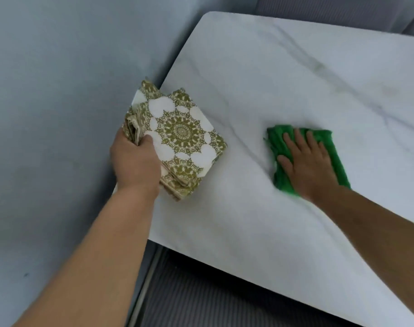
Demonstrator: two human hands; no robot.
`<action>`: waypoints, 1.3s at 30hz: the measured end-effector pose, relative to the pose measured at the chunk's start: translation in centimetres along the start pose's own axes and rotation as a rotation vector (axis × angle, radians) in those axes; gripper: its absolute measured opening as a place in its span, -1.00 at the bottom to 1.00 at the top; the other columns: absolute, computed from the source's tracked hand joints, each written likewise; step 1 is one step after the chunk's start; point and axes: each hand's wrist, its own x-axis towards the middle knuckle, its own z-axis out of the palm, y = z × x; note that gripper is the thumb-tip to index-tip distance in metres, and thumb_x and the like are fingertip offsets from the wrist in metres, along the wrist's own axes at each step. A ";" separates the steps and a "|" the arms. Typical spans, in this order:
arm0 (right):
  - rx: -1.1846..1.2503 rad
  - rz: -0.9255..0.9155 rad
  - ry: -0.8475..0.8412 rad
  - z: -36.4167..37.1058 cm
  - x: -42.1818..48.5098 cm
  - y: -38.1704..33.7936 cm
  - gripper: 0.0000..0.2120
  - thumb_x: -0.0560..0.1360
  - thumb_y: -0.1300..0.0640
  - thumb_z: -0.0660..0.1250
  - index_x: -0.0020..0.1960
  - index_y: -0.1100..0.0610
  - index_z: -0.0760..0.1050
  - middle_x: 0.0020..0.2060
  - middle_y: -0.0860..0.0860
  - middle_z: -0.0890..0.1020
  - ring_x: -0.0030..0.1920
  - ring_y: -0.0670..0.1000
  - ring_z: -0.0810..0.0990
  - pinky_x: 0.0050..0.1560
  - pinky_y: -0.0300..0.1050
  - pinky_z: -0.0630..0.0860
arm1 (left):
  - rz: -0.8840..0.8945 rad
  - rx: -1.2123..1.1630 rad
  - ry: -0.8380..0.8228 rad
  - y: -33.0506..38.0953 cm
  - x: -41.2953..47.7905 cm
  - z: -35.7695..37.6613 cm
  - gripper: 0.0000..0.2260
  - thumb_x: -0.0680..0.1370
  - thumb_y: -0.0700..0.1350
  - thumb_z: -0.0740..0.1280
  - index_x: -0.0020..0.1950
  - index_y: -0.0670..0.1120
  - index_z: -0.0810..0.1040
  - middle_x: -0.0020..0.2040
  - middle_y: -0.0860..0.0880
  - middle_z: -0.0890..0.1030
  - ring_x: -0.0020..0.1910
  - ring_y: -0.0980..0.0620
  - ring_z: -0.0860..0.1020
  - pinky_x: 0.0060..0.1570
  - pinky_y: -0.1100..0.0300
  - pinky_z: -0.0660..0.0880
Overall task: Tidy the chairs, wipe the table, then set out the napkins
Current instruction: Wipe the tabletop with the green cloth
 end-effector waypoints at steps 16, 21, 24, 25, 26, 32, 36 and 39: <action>0.015 0.059 0.005 -0.2 -9.8 13.4 -0.33 0.58 -0.23 -0.18 0.54 0.14 0.13 0.52 0.23 0.14 0.50 0.30 0.11 0.45 0.28 0.11 | 0.299 0.762 -0.446 -1.9 -14.9 3.8 -0.50 0.62 -0.14 0.18 0.54 -0.09 0.14 0.57 -0.17 0.00 0.54 -0.11 -0.09 0.49 0.03 -0.09; 0.082 -0.005 -0.021 0.9 -5.4 6.1 -0.37 0.60 -0.23 -0.13 0.58 0.03 -0.12 0.57 0.05 -0.08 0.55 0.16 -0.14 0.50 0.17 -0.20 | 0.252 0.727 -0.337 -2.3 -20.1 2.6 -0.53 0.60 -0.16 0.23 0.51 -0.06 0.23 0.55 -0.14 0.11 0.53 -0.10 0.01 0.49 0.02 -0.02; 0.126 -0.425 -0.109 2.0 -11.9 -0.8 -0.37 0.58 -0.25 -0.07 0.57 -0.05 -0.12 0.57 -0.01 -0.13 0.54 0.07 -0.24 0.45 0.06 -0.38 | 0.178 0.740 -0.305 -2.0 -22.4 1.6 -0.54 0.60 -0.17 0.22 0.49 -0.10 0.25 0.53 -0.17 0.18 0.52 -0.13 0.08 0.48 -0.07 0.04; 0.143 -0.547 -0.158 2.2 -14.9 -1.5 -0.36 0.58 -0.27 -0.04 0.57 -0.07 -0.11 0.57 -0.04 -0.14 0.54 0.04 -0.27 0.43 0.02 -0.45 | 0.161 0.748 -0.303 -1.9 -23.0 1.3 -0.55 0.60 -0.17 0.22 0.49 -0.11 0.26 0.52 -0.17 0.20 0.51 -0.13 0.10 0.47 -0.08 0.06; 0.136 -0.662 -0.194 2.4 -17.6 -0.9 -0.35 0.57 -0.28 -0.02 0.57 -0.09 -0.11 0.56 -0.06 -0.14 0.53 0.02 -0.28 0.42 -0.01 -0.48 | 0.141 0.742 -0.296 -1.7 -23.6 0.9 -0.55 0.60 -0.17 0.22 0.49 -0.11 0.26 0.52 -0.17 0.21 0.51 -0.13 0.11 0.47 -0.08 0.07; 0.015 -0.522 -0.117 1.4 -20.0 14.2 -0.36 0.50 -0.39 -0.34 0.51 -0.17 -0.23 0.54 -0.12 -0.15 0.56 0.06 -0.15 0.49 -0.02 -0.29 | 0.107 0.666 -0.245 -0.7 -24.5 -1.2 -0.57 0.60 -0.13 0.21 0.48 -0.06 0.28 0.52 -0.07 0.23 0.51 -0.04 0.10 0.47 -0.05 0.11; -0.037 -0.037 -0.070 0.2 -12.9 14.6 -0.29 0.50 -0.32 -0.32 0.56 -0.03 -0.22 0.57 0.05 -0.11 0.55 0.15 -0.14 0.51 0.17 -0.13 | 0.121 0.649 -0.247 -0.8 -23.9 -1.5 -0.57 0.60 -0.12 0.22 0.48 -0.05 0.28 0.50 -0.06 0.25 0.50 -0.04 0.12 0.46 -0.06 0.13; 0.014 -0.042 -0.068 0.7 -8.8 6.5 -0.31 0.56 -0.28 -0.17 0.58 0.02 -0.17 0.57 0.09 -0.10 0.54 0.21 -0.14 0.49 0.22 -0.15 | 0.105 0.646 -0.254 -1.6 -23.7 -1.1 -0.57 0.60 -0.12 0.22 0.47 -0.05 0.29 0.50 -0.07 0.26 0.51 -0.03 0.13 0.46 -0.06 0.14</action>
